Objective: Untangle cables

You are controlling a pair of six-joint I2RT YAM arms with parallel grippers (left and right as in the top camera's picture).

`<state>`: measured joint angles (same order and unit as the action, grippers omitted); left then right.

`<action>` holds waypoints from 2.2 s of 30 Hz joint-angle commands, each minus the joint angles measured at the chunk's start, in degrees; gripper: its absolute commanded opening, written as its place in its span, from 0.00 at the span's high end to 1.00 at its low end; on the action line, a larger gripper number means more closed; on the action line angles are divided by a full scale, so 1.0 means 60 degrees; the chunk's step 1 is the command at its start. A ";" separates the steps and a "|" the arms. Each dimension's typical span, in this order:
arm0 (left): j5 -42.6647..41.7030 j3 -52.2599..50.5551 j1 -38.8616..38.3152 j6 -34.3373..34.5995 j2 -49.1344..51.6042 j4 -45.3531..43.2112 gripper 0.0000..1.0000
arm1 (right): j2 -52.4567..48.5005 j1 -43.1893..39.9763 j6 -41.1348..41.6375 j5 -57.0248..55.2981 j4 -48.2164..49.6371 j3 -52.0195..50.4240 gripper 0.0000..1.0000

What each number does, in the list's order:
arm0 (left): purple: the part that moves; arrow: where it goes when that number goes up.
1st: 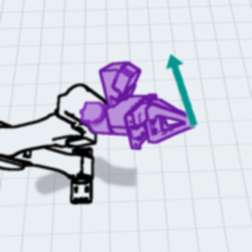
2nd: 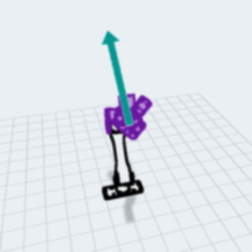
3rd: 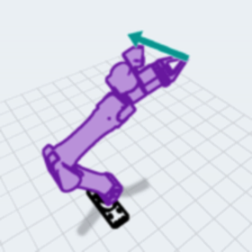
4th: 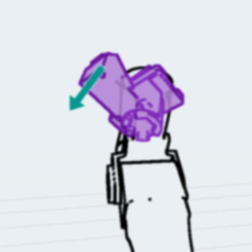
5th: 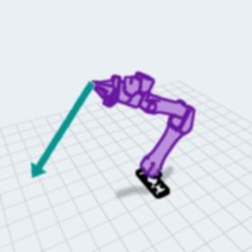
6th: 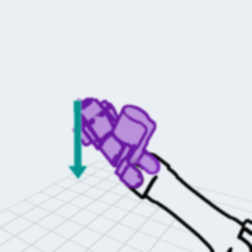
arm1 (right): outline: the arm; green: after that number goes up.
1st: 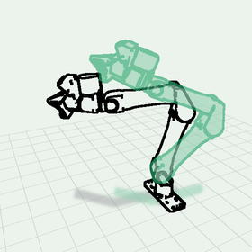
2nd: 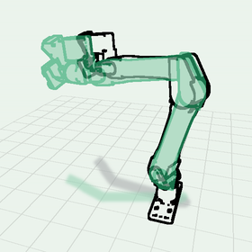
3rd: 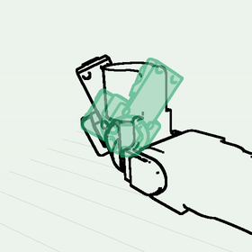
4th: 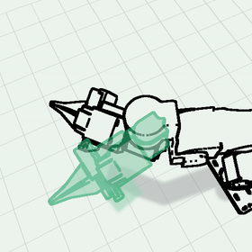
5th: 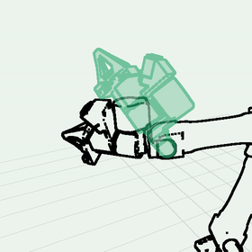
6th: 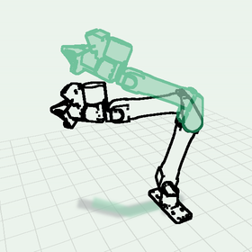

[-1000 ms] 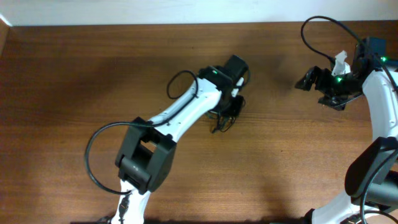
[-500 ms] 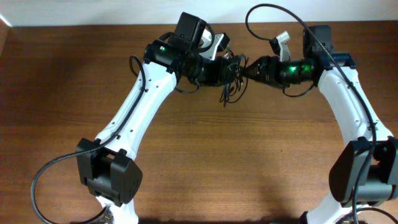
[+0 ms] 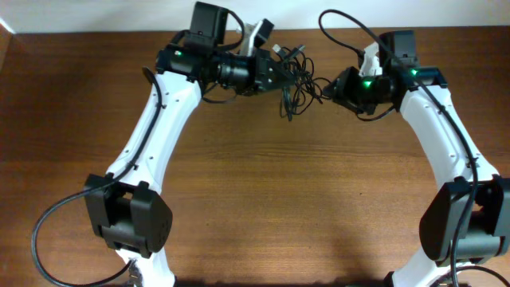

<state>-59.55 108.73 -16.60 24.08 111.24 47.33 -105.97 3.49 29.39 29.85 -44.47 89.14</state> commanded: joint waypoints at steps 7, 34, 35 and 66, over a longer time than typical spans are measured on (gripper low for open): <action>0.4717 0.0095 0.1249 -0.0816 -0.0062 0.1100 1.00 | -0.0044 -0.2422 -0.1774 -0.1552 -0.1716 0.0000 0.95; 0.4787 0.0084 -0.0197 -0.2244 -0.0062 0.1694 1.00 | -0.0044 0.2364 0.2761 0.0678 0.1668 0.0000 0.38; 0.4783 0.0084 -0.0186 -0.2240 -0.0062 0.1625 1.00 | -0.0044 0.2364 0.2765 0.0656 0.1665 0.0000 0.39; 0.3960 0.0084 0.0168 -0.3526 -0.0062 0.2080 1.00 | -0.0565 0.1348 0.1093 0.1275 0.1260 0.0036 0.34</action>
<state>-35.33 108.33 -15.62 4.84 112.73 60.03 -108.84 8.60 36.91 42.63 -35.07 89.03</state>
